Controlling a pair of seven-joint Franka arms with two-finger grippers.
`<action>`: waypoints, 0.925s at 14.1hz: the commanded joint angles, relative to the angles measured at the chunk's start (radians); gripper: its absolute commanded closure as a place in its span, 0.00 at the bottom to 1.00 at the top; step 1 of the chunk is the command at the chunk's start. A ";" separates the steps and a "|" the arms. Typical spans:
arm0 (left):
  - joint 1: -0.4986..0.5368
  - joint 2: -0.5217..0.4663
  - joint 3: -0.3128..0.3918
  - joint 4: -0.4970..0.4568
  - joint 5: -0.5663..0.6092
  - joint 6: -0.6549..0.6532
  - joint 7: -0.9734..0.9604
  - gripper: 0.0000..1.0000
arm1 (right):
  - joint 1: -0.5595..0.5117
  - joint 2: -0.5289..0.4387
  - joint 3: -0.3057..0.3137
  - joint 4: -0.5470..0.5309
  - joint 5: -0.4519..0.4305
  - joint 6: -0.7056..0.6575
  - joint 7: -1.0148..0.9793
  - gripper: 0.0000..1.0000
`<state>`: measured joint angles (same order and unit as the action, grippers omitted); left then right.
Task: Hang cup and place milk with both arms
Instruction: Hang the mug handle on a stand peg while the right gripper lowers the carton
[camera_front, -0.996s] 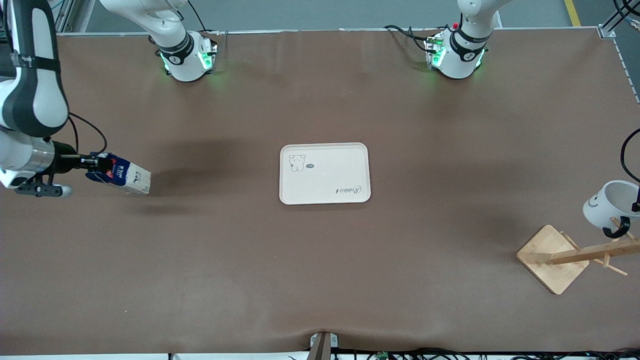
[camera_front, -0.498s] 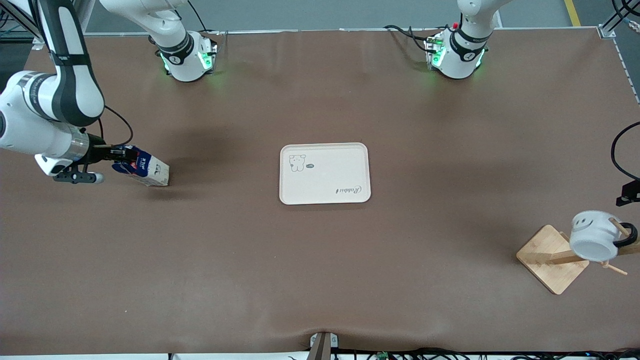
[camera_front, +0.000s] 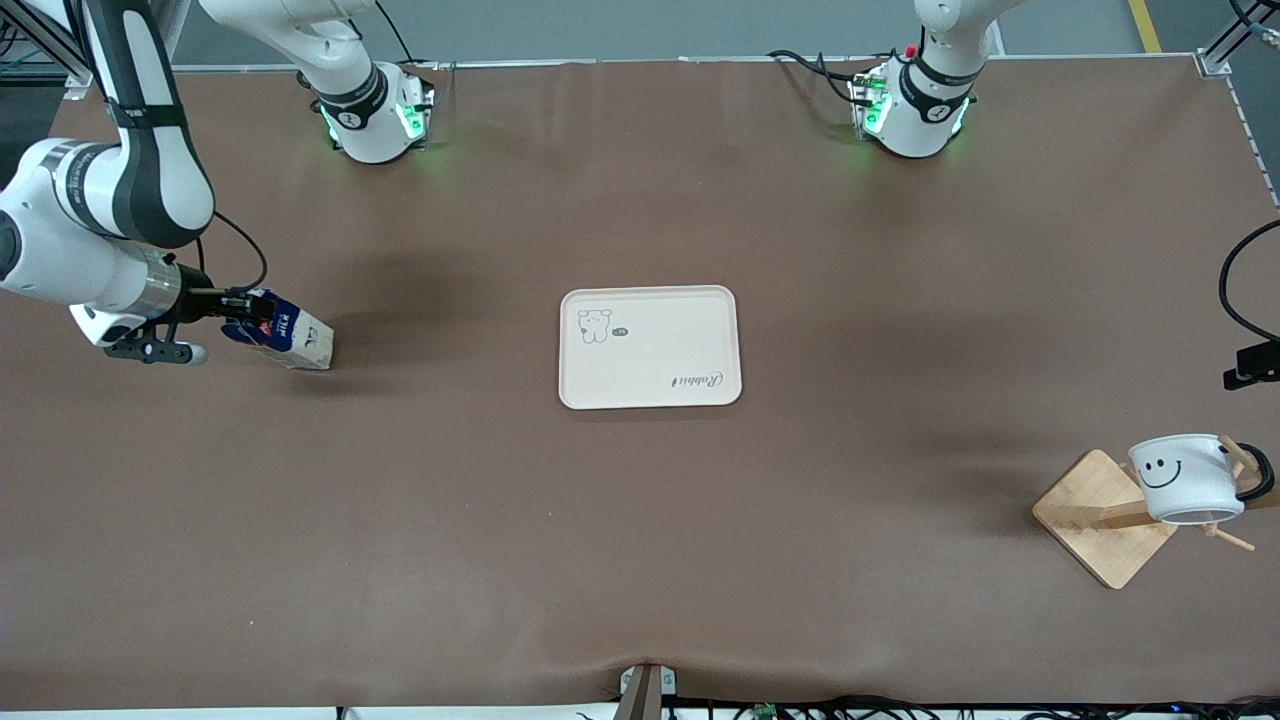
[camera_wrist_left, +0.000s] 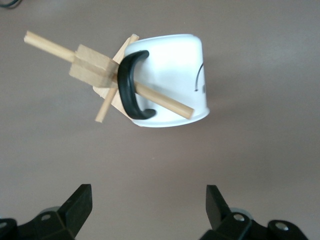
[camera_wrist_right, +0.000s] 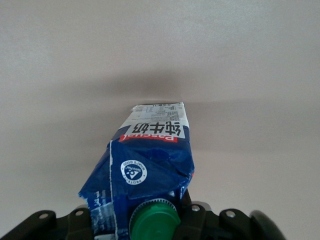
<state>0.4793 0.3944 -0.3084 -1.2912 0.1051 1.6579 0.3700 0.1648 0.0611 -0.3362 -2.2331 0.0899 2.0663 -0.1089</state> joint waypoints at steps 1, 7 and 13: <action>-0.005 -0.031 -0.003 -0.005 -0.008 -0.024 -0.055 0.00 | 0.002 -0.041 0.005 -0.088 -0.022 0.087 0.015 0.75; -0.021 -0.074 -0.030 -0.008 -0.008 -0.049 -0.143 0.00 | -0.005 -0.032 0.005 -0.086 -0.021 0.081 0.017 0.00; -0.028 -0.098 -0.038 -0.005 0.011 -0.114 -0.140 0.00 | 0.001 -0.023 0.006 -0.020 -0.021 -0.023 0.015 0.00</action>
<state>0.4551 0.3119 -0.3433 -1.2909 0.1051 1.5819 0.2307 0.1654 0.0440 -0.3342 -2.2808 0.0825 2.0774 -0.1081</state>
